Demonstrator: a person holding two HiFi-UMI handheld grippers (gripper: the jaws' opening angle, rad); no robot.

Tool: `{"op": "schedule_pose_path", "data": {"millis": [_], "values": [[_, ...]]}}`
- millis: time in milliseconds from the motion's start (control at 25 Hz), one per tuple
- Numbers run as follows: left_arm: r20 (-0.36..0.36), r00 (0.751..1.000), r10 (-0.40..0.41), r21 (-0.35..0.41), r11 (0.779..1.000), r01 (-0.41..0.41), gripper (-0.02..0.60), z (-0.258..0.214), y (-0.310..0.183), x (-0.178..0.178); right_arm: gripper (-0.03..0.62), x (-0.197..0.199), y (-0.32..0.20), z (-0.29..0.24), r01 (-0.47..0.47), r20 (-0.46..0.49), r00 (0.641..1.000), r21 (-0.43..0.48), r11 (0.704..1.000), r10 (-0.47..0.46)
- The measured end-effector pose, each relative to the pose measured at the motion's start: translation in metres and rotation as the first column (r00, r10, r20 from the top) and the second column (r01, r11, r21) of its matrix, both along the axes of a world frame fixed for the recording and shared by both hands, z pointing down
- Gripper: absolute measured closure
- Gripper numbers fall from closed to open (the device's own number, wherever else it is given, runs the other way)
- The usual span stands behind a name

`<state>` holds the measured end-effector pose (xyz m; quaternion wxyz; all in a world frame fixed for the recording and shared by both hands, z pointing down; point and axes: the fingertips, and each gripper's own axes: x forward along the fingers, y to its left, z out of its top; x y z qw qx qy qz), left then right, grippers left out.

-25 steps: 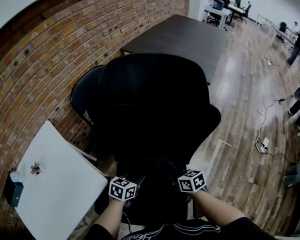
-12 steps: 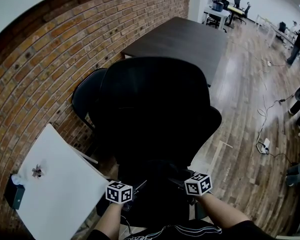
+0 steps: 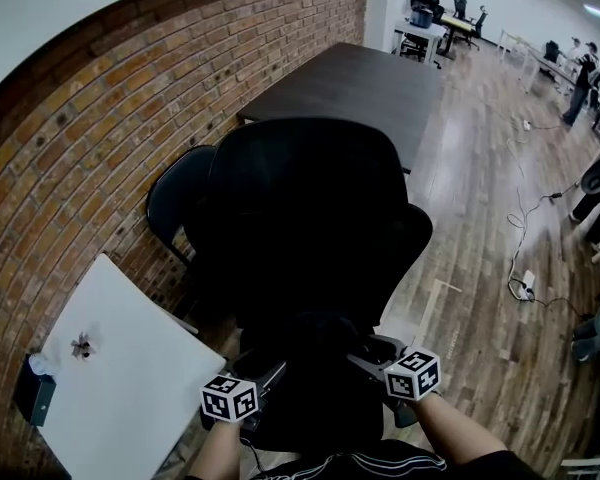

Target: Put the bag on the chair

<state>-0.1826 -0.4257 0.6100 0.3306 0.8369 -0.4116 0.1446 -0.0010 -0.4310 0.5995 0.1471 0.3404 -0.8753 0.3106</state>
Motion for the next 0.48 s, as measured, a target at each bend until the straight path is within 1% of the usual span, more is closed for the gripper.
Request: {"op": "schedule_pose_path", "data": {"millis": [40, 120, 240, 320, 360, 400, 480], "values": [[-0.008, 1.000, 0.013, 0.016, 1.000, -0.012, 0.264, -0.011, 0.006, 0.003, 0.365, -0.003, 0.006, -0.010, 0.003, 0.014, 1.000, 0.014, 1.000, -0.003], [-0.026, 0.999, 0.042, 0.052, 0.998, -0.040, 0.339, -0.033, 0.020, 0.009, 0.409, -0.012, 0.021, -0.031, 0.016, 0.047, 0.999, 0.040, 0.999, -0.017], [-0.053, 0.994, 0.098, 0.104, 0.990, -0.092, 0.436, -0.064, 0.046, 0.022, 0.489, -0.029, 0.048, -0.057, 0.049, 0.083, 0.995, 0.088, 0.995, -0.056], [-0.077, 0.989, 0.130, 0.132, 0.984, -0.119, 0.483, -0.083, 0.065, 0.029, 0.547, -0.042, 0.067, -0.073, 0.076, 0.087, 0.992, 0.124, 0.989, -0.087], [-0.090, 0.986, 0.140, 0.141, 0.982, -0.127, 0.504, -0.091, 0.074, 0.030, 0.583, -0.049, 0.078, -0.082, 0.088, 0.093, 0.991, 0.141, 0.986, -0.101], [-0.103, 0.984, 0.147, 0.147, 0.980, -0.131, 0.514, -0.099, 0.083, 0.031, 0.597, -0.055, 0.088, -0.090, 0.097, 0.104, 0.988, 0.154, 0.983, -0.114], [-0.134, 0.979, 0.154, 0.153, 0.979, -0.133, 0.526, -0.114, 0.100, 0.031, 0.597, -0.065, 0.107, -0.108, 0.105, 0.131, 0.983, 0.178, 0.978, -0.130]]}}
